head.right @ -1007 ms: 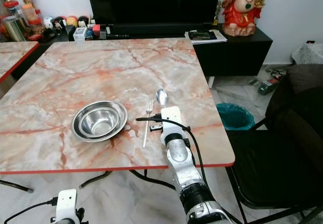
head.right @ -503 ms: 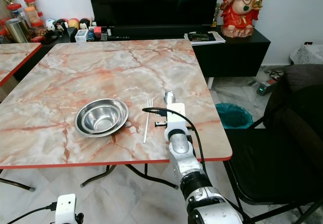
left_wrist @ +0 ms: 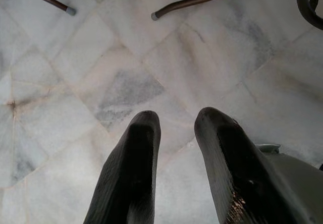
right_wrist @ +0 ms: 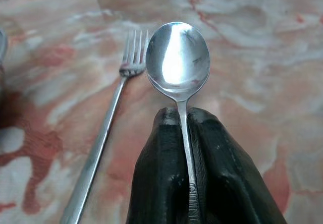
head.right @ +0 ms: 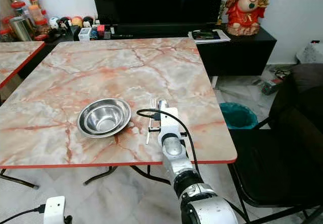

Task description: Setting the table

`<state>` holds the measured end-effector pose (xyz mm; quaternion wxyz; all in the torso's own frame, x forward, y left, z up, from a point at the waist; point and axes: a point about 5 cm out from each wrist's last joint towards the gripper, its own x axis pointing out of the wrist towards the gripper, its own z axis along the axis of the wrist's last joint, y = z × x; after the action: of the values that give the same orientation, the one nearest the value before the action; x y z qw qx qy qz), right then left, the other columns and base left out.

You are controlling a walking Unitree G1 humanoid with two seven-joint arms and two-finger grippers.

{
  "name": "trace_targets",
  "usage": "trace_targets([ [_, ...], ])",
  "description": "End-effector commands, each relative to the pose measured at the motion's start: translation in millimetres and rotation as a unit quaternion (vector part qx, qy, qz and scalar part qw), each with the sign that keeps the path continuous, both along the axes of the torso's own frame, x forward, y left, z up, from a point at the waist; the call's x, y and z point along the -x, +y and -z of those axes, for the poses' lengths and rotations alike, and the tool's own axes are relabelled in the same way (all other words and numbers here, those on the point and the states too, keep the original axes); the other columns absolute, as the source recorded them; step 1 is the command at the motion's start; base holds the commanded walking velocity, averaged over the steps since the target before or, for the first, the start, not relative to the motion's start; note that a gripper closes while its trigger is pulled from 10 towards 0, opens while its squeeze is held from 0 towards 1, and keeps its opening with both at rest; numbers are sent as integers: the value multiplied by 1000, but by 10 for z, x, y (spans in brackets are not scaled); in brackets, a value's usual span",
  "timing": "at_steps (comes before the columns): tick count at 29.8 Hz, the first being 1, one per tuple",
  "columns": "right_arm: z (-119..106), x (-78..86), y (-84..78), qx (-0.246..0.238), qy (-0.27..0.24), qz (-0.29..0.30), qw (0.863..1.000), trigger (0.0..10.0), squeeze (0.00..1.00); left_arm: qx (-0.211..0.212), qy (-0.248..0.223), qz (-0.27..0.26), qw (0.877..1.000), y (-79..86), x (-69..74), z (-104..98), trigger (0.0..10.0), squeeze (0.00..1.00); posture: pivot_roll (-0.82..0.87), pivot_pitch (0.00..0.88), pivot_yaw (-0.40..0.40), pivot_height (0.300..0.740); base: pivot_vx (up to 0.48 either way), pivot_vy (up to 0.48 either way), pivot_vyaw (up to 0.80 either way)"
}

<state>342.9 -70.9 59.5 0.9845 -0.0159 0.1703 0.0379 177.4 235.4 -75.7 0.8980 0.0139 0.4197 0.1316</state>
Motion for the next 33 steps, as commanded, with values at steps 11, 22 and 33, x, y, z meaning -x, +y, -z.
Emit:
trace_targets([
  [11, -89, -89, -94, 10, -11, 18, 1000, 10000, 0, 4, -6, 1, 1000, -27, -23, -6, 10000, 0, 67, 0, 52, 740, 0, 0, 0],
  [22, -29, -68, -160, 25, -1, 17, 1000, 10000, 0, 7, -8, 0, 1000, -49, -50, -13, 10000, 0, 71, 0, 45, 740, 0, 0, 0],
  [33, 14, -47, -183, 29, 9, 17, 999, 10000, 0, 8, -10, 1, 1000, -58, -81, -24, 10000, 0, 72, 0, 44, 740, 0, 0, 0],
])
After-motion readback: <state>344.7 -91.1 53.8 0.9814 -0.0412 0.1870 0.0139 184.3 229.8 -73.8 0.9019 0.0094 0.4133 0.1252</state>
